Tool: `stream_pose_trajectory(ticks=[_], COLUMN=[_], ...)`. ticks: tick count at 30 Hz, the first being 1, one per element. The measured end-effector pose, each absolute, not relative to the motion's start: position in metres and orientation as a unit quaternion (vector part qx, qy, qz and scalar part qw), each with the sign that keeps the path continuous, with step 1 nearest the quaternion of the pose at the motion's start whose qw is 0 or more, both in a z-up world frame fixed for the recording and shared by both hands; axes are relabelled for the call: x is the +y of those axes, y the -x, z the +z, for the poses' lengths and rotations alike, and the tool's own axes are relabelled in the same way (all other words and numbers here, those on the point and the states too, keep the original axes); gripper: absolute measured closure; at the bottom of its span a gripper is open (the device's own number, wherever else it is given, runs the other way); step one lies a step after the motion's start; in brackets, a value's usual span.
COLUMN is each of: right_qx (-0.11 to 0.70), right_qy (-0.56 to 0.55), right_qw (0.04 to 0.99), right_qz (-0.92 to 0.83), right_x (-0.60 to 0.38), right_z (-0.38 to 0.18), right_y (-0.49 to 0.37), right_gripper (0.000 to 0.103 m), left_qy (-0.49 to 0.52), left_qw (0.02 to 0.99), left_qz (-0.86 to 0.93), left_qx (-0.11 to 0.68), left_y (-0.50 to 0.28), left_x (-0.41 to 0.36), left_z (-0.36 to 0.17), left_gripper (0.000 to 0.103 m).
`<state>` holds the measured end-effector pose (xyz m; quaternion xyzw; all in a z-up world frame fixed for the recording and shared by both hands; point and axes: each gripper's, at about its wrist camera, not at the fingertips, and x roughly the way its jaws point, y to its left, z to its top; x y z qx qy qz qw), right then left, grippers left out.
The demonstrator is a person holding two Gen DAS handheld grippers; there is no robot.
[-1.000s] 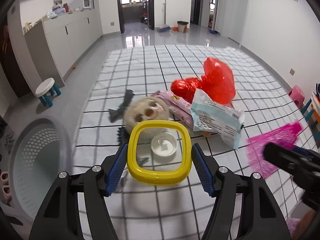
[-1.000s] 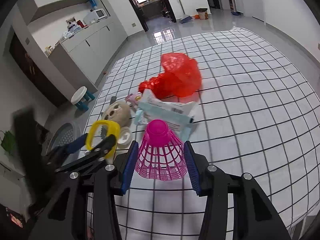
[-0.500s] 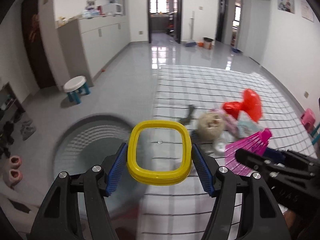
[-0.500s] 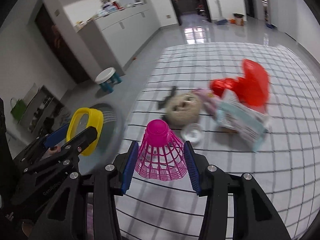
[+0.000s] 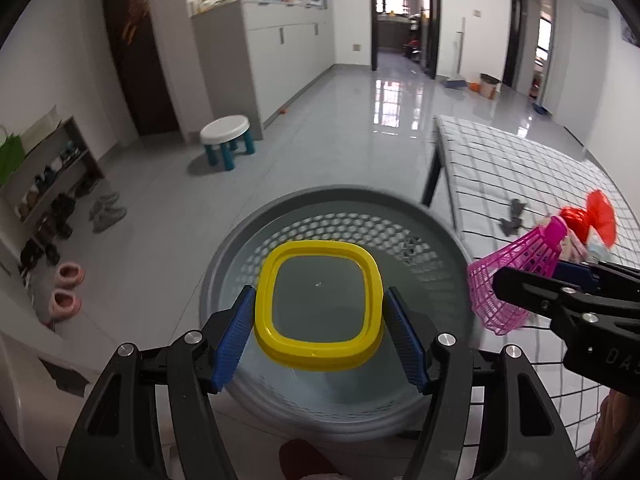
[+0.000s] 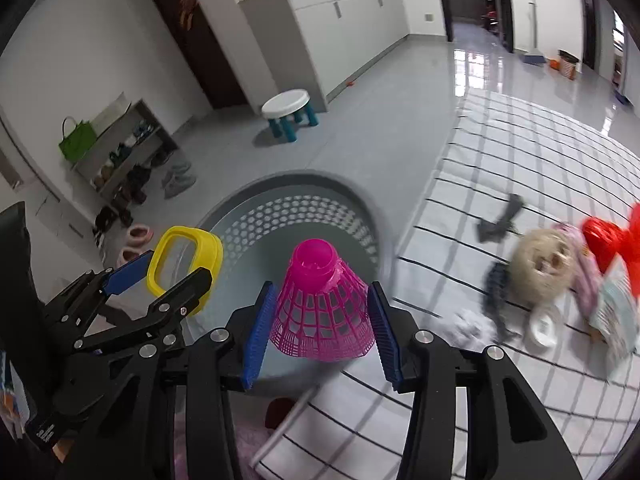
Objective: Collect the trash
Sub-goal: 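Carry both items over the grey basket and open both grippers to drop them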
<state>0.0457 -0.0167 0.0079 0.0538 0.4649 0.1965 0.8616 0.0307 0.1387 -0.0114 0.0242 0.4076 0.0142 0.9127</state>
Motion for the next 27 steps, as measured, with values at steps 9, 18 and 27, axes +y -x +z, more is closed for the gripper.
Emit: stream_pose_trajectory(ticks=[9,18,27], right_qx=[0.479,0.48,0.466], right_qy=[-0.026,-0.025,-0.024], right_qw=[0.851,0.851,0.859], right_qz=[0.214,0.212,0.21], right_x=[0.015,0.017,0.013], right_z=[-0.011,-0.019,-0.013], right_y=[-0.069,-0.075,-0.068], right_gripper=[0.056,0.044,0.033], left_qy=[0.009,0.016,0.023], left_qw=[0.906,0.904,0.902], left_qz=[0.035,0.047,0.052], left_qx=[0.422,0.425,0.428], left_y=[-0.037,-0.037,-0.035], left_x=[0.166,0.177,0.181], left_z=[-0.022,-0.026,-0.026], left_gripper=[0.039,0.029,0.025])
